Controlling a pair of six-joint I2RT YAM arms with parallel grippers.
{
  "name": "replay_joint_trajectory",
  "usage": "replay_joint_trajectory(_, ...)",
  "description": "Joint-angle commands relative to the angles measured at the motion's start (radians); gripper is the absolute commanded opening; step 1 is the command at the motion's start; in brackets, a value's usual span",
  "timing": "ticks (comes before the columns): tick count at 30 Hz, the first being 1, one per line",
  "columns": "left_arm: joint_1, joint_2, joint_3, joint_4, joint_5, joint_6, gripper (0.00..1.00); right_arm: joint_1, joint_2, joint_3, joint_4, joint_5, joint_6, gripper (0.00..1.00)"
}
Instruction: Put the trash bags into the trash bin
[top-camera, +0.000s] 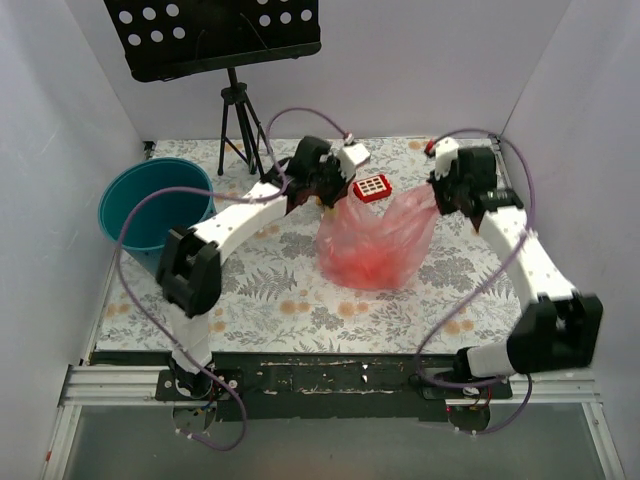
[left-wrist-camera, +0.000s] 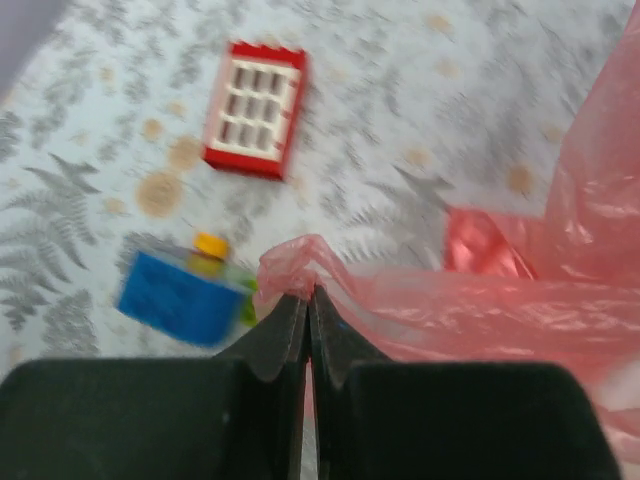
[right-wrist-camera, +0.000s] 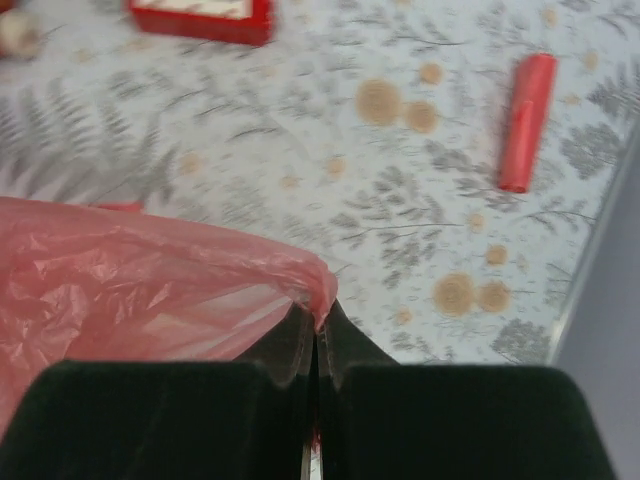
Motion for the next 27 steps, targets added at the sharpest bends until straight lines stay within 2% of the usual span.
replay_joint_trajectory(1, 0.029, 0.228, 0.463, -0.071, -0.106, -0.072, 0.0, -0.142, 0.281, 0.428, 0.122, 0.168, 0.121, 0.01)
replay_joint_trajectory(3, 0.035, 0.352, 0.716, 0.01, -0.137, -0.011, 0.0, -0.161, 0.409, 0.721, 0.113, 0.191, 0.112, 0.01)
replay_joint_trajectory(5, 0.039, 0.424, 0.936, 0.177, -0.149, 0.067, 0.0, -0.175, 0.543, 1.096, 0.086, 0.194, 0.105, 0.01)
replay_joint_trajectory(7, 0.039, 0.419, 0.985, 0.52, -0.14, 0.143, 0.0, -0.176, 0.656, 1.475, 0.121, 0.179, 0.099, 0.01)
replay_joint_trajectory(8, 0.039, 0.393, 0.954, 0.729, -0.096, 0.161, 0.0, -0.17, 0.641, 1.536, 0.188, 0.144, 0.092, 0.01)
replay_joint_trajectory(9, 0.039, 0.379, 0.945, 0.883, -0.028, 0.192, 0.0, -0.163, 0.571, 1.493, 0.305, 0.118, 0.086, 0.01)
replay_joint_trajectory(10, 0.036, 0.374, 0.961, 0.956, 0.083, 0.257, 0.0, -0.153, 0.476, 1.369, 0.483, 0.098, 0.076, 0.01)
replay_joint_trajectory(11, 0.023, 0.376, 0.992, 0.995, 0.146, 0.316, 0.0, -0.141, 0.351, 1.102, 0.659, 0.087, 0.06, 0.01)
replay_joint_trajectory(12, 0.01, 0.376, 1.007, 1.005, 0.18, 0.415, 0.0, -0.135, 0.258, 0.923, 0.858, 0.05, 0.041, 0.01)
replay_joint_trajectory(13, -0.01, 0.366, 1.0, 1.018, 0.205, 0.497, 0.0, -0.127, 0.194, 0.84, 0.967, -0.012, 0.012, 0.01)
replay_joint_trajectory(15, -0.032, 0.324, 0.905, 1.09, 0.233, 0.58, 0.0, -0.104, 0.135, 0.768, 0.985, -0.057, -0.048, 0.01)
replay_joint_trajectory(17, -0.043, 0.258, 0.722, 1.245, 0.263, 0.628, 0.0, -0.104, 0.045, 0.591, 1.016, -0.079, -0.086, 0.01)
replay_joint_trajectory(19, -0.052, 0.181, 0.477, 1.36, 0.287, 0.652, 0.0, -0.104, -0.095, 0.299, 1.087, -0.155, -0.222, 0.01)
replay_joint_trajectory(21, -0.05, 0.051, 0.08, 1.41, 0.337, 0.71, 0.0, -0.104, -0.24, -0.022, 1.058, -0.232, -0.38, 0.01)
replay_joint_trajectory(22, -0.041, -0.024, -0.109, 1.27, 0.4, 0.767, 0.0, -0.106, -0.308, -0.189, 0.914, -0.272, -0.475, 0.01)
replay_joint_trajectory(23, -0.008, -0.12, -0.282, 0.936, 0.531, 0.972, 0.0, -0.113, -0.353, -0.292, 0.551, -0.359, -0.622, 0.01)
replay_joint_trajectory(24, 0.015, -0.191, -0.325, 0.155, 0.585, 1.526, 0.0, -0.12, -0.327, -0.293, -0.051, -0.465, -0.985, 0.01)
replay_joint_trajectory(25, 0.022, -0.2, -0.281, -0.419, 0.452, 1.929, 0.0, -0.118, -0.285, -0.283, -0.564, -0.494, -1.341, 0.01)
replay_joint_trajectory(26, 0.023, -0.216, -0.27, -0.738, 0.428, 2.02, 0.0, -0.118, -0.287, -0.274, -0.685, -0.59, -1.252, 0.01)
replay_joint_trajectory(27, 0.022, -0.273, -0.287, -0.815, 0.536, 1.926, 0.0, -0.123, -0.339, -0.251, -0.719, -0.628, -1.178, 0.01)
